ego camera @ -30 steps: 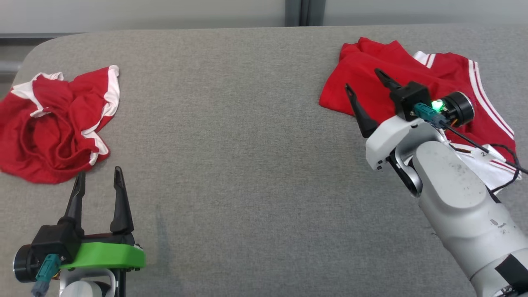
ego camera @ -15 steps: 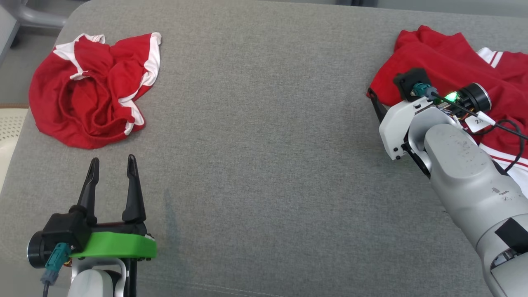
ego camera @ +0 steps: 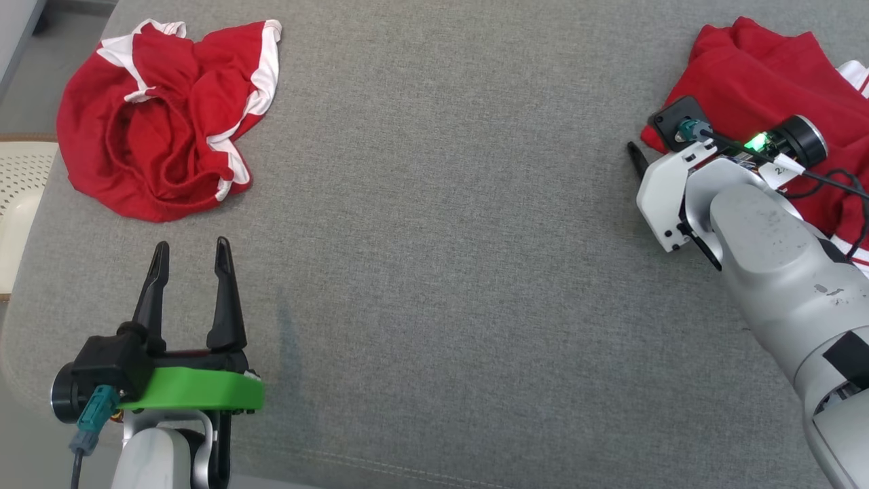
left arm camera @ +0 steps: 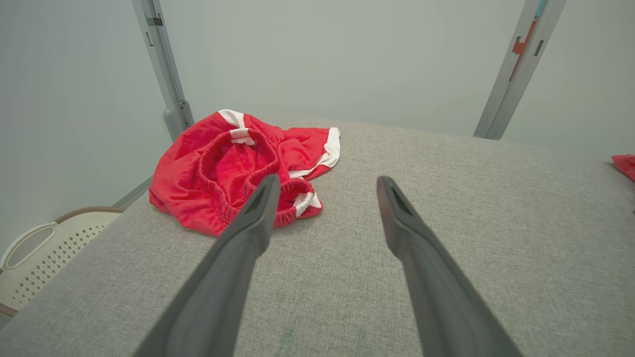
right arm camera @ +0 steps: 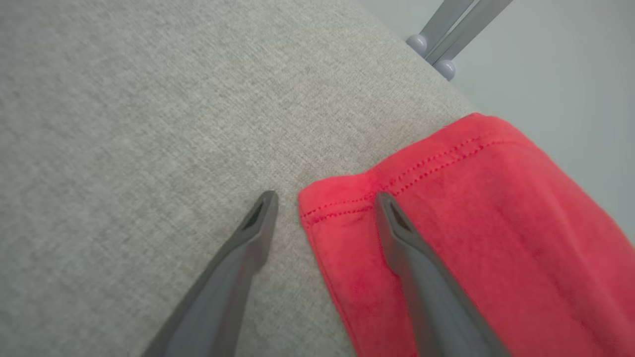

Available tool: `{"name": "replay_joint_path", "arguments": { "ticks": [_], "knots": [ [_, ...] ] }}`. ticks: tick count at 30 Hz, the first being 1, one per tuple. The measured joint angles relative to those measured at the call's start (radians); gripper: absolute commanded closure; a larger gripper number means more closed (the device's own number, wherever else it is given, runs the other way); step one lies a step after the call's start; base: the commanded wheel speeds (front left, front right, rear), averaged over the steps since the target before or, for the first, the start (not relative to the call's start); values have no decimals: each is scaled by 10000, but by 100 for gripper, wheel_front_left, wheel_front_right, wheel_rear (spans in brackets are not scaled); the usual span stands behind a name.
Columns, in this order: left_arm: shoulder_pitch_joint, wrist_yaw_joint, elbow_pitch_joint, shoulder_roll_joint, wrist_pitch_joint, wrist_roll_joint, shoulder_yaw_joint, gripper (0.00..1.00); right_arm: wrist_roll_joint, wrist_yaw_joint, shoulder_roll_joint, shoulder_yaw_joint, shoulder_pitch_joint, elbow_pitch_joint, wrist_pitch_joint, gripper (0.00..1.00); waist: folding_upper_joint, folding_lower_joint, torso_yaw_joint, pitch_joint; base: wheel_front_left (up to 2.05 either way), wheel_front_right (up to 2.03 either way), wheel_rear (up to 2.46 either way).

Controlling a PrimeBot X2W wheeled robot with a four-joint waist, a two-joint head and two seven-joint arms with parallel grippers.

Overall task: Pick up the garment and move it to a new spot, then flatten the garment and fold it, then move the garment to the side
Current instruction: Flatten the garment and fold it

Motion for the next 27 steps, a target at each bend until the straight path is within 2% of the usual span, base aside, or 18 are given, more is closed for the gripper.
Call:
{"name": "replay_joint_path", "arguments": {
  "ticks": [7,13,14,15,16,20,24,27],
  "knots": [
    [-57,40,0,0,0,-17,-21,0,-621,0,-48,-313,-184,90,508,0,0,0,-30,71,0,0,0],
    [-58,58,2,0,0,-56,-69,0,-867,0,23,-552,-254,75,1384,0,0,0,-71,105,0,0,0],
    [-60,65,0,0,0,-77,-71,0,-930,0,19,-610,-270,65,1580,20,0,0,-82,115,0,0,0],
    [-67,69,0,0,0,-79,-71,0,-970,2,23,-702,-275,52,1768,71,0,0,-97,121,0,0,0],
    [-77,69,-2,0,0,-79,-67,0,-1011,4,27,-976,-268,48,2117,100,0,0,-128,123,0,0,0],
    [-88,71,13,0,0,-79,-90,0,-1187,2,-59,-1392,-169,92,1992,100,0,0,-160,79,0,0,0],
    [-86,71,61,0,0,-73,-77,0,-1312,-10,8,-1705,128,-17,899,100,0,0,-192,-75,0,0,0],
    [-11,71,71,0,0,-15,33,0,-1208,-8,288,-1910,397,-25,148,100,0,0,-243,-265,0,0,0]
  ]
}}
